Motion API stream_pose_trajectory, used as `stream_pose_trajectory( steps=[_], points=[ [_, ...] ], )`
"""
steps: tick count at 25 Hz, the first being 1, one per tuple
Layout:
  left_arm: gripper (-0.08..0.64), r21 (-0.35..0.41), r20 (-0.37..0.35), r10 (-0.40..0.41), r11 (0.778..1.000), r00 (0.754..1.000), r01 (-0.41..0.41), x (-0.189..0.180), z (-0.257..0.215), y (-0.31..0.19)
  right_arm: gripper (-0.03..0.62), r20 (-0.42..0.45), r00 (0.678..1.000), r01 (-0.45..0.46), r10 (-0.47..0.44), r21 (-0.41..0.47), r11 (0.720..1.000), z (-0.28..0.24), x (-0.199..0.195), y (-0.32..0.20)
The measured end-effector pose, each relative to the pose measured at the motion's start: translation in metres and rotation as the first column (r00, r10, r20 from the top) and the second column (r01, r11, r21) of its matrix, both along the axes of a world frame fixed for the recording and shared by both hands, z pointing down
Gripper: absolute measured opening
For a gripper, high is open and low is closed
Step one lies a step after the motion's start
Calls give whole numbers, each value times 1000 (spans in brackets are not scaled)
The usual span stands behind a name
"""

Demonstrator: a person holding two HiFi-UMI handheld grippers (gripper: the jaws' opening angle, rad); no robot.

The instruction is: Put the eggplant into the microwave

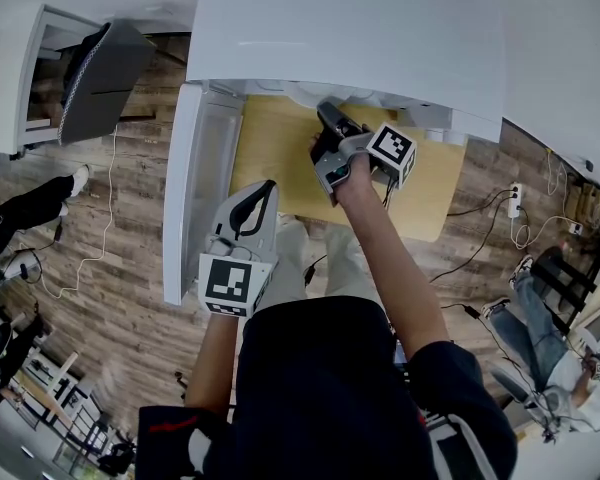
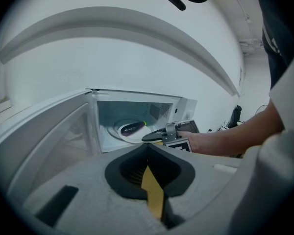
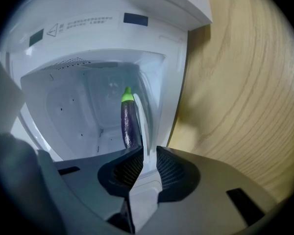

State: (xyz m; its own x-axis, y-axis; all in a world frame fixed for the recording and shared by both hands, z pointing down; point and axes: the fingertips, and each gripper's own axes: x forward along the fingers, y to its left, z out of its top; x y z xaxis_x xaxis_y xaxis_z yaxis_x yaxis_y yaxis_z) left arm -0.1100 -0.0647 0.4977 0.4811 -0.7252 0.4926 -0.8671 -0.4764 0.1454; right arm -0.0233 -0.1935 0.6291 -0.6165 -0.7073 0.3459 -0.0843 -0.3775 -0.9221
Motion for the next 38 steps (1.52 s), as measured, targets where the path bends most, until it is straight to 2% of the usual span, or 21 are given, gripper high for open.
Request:
stream_pose_trajectory(
  steps=[6, 10, 38],
  points=[
    [14, 0, 0, -4, 1000, 1000, 4, -1, 0, 1, 51, 15, 1000, -16, 16, -13, 1000, 0, 3, 3],
    [14, 0, -1, -6, 1000, 1000, 6, -1, 0, 0, 42, -14, 1000, 0, -1, -21, 1000, -1, 3, 5],
    [14, -7, 11, -3, 1000, 1000, 3, -1, 3, 1, 30, -17, 1000, 2, -2, -9, 1000, 1, 0, -9]
  ],
)
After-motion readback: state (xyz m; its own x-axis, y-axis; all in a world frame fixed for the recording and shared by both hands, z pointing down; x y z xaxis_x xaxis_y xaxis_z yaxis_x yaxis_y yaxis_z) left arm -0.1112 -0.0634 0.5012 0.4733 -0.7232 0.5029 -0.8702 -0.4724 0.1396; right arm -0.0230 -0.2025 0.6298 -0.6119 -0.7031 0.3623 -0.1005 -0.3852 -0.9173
